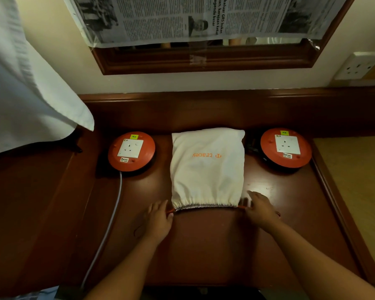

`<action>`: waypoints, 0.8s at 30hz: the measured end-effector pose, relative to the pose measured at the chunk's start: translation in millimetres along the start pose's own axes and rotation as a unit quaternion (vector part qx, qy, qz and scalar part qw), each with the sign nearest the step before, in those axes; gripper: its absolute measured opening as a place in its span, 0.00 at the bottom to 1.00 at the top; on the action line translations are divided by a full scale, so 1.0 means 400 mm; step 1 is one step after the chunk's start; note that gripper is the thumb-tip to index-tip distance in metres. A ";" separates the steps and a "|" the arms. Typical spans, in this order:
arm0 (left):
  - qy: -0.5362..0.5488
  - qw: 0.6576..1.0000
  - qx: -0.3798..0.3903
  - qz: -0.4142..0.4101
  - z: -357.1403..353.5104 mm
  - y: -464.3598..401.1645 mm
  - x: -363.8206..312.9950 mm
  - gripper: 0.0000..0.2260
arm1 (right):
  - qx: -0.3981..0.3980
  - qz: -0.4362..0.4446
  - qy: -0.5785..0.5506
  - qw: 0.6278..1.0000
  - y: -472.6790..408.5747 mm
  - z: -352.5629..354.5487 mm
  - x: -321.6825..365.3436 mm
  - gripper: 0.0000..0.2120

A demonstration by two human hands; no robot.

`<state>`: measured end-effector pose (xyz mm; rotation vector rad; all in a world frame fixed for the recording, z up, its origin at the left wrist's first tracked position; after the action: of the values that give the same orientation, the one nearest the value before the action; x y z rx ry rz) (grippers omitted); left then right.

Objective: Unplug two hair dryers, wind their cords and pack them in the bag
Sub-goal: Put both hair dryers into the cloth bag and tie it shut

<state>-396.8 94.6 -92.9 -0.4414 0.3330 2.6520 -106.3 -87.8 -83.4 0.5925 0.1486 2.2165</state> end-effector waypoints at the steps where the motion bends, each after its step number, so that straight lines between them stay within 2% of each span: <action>1: -0.012 1.000 0.015 0.000 -0.009 -0.004 -0.016 0.21 | 0.009 0.010 -0.008 1.000 0.004 -0.011 0.018 0.19; 4: -0.024 0.999 0.037 0.030 -0.022 -0.014 -0.036 0.15 | 0.028 0.000 0.009 1.000 0.016 -0.042 0.041 0.12; 6: 0.033 0.998 0.028 0.039 -0.024 -0.017 -0.037 0.10 | 0.019 -0.028 0.007 0.999 0.022 -0.054 0.041 0.08; 8: 0.083 0.996 0.020 0.028 -0.023 -0.013 -0.036 0.10 | -0.001 -0.054 -0.034 0.998 0.024 -0.056 0.038 0.05; 10: 0.111 0.994 -0.003 0.021 -0.010 -0.008 -0.030 0.10 | -0.015 -0.058 -0.062 0.996 0.026 -0.046 0.035 0.10; 14: 0.139 0.990 -0.026 -0.002 0.023 -0.007 -0.016 0.10 | -0.025 -0.031 -0.062 0.997 0.014 -0.015 0.023 0.13; 18: 0.139 0.990 -0.020 -0.005 0.047 -0.010 0.027 0.10 | -0.035 -0.028 -0.035 0.998 0.000 0.036 -0.007 0.09; 21: 0.121 0.993 0.004 -0.003 0.040 -0.004 0.040 0.09 | 0.004 -0.047 -0.007 0.999 -0.001 0.039 -0.031 0.08; 23: 0.096 0.995 0.017 -0.004 0.027 0.000 0.033 0.06 | 0.032 -0.041 0.022 0.998 0.003 0.024 -0.030 0.09; 24: 0.073 0.997 0.011 -0.009 0.019 -0.001 0.027 0.08 | 0.035 -0.028 0.037 0.998 0.004 0.014 -0.022 0.11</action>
<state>-407.7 101.3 -89.8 -0.6305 0.4009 2.6010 -100.1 -95.8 -81.2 0.5388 0.2794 2.1866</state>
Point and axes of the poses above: each hand's wrist, its own y-axis away from the middle knuckle, its own z-axis out of the back of the hand, x = y × z, the point moved 5 cm from there along -y, towards the middle knuckle, and after that the axes turned 10 degrees about -x, right-handed, at the moved point
